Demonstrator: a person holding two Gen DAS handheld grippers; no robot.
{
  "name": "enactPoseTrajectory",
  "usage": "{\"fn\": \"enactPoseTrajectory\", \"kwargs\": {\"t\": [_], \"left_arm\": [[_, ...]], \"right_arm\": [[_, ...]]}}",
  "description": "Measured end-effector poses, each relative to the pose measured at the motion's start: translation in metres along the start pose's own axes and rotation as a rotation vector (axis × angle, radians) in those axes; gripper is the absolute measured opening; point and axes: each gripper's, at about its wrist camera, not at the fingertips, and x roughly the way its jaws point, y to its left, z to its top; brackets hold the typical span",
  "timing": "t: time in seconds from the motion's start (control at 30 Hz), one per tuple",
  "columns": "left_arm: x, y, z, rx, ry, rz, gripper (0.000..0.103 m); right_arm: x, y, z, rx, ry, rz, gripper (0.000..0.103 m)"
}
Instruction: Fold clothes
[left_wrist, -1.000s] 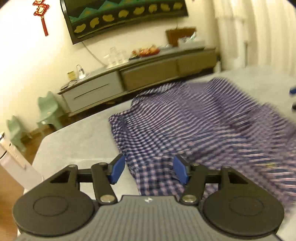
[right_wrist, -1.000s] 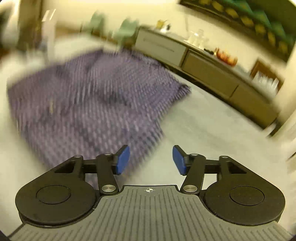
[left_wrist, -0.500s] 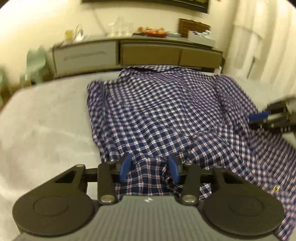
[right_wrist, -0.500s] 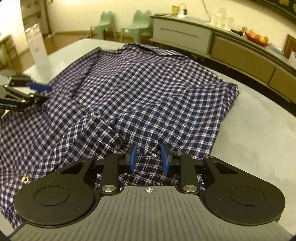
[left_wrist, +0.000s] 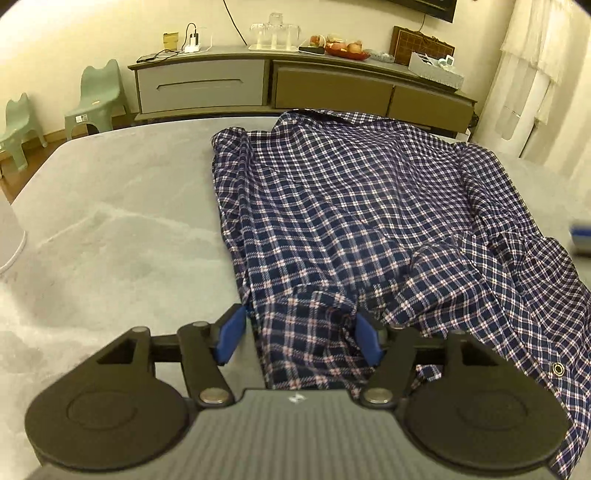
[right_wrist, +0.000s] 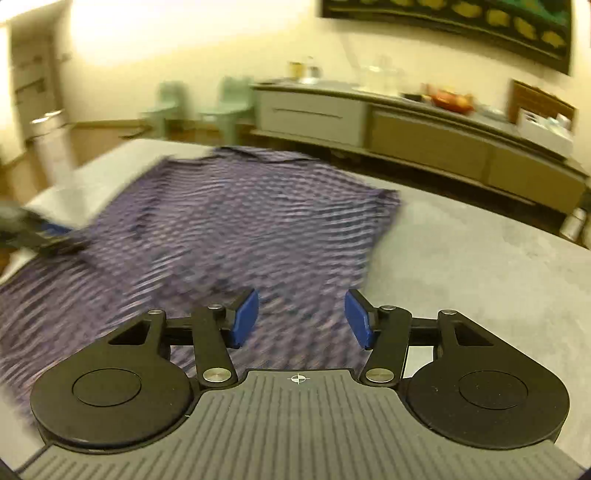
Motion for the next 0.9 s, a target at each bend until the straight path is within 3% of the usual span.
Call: {"fn": "enactPoseTrajectory", "kwargs": {"t": [0.1,0.17,0.3,0.47,0.57,0.63,0.7,0.77,0.87,0.9], "left_arm": [[-0.001,-0.007,-0.003,0.006,-0.006,0.016,0.065],[-0.003,-0.018,-0.006,0.021,-0.006,0.008,0.063],[-0.009,-0.056,-0.018,0.124,-0.002,-0.063,0.063],[-0.019,-0.102,-0.031,0.192,0.019,-0.195,0.064],[-0.019,-0.106,-0.029,0.179,0.036,-0.185,0.065],[-0.018,-0.099,-0.022,0.143,0.060,-0.180,0.066],[-0.022,-0.092,-0.017,0.128,0.078,-0.190,0.065],[-0.037,-0.090,-0.012,0.187,0.065,-0.214,0.064],[-0.072,-0.083,-0.001,0.298,-0.063,-0.188,0.071],[-0.078,-0.081,0.006,0.344,-0.107,-0.155,0.080]], "right_arm": [[-0.011,0.033,-0.032,-0.105,0.096,0.100,0.054],[-0.014,0.041,-0.056,-0.147,0.115,0.071,0.055],[-0.030,0.025,-0.065,-0.104,0.134,0.045,0.056],[-0.067,0.004,-0.087,-0.055,0.211,-0.031,0.060],[-0.089,-0.004,-0.101,0.004,0.243,-0.080,0.064],[-0.085,-0.004,-0.097,0.022,0.243,-0.093,0.070],[-0.074,-0.003,-0.087,0.034,0.240,-0.086,0.084],[-0.063,-0.008,-0.077,0.051,0.253,-0.040,0.082],[-0.069,-0.033,-0.046,0.099,0.185,0.025,0.077],[-0.073,-0.047,-0.034,0.122,0.145,0.033,0.079]]}}
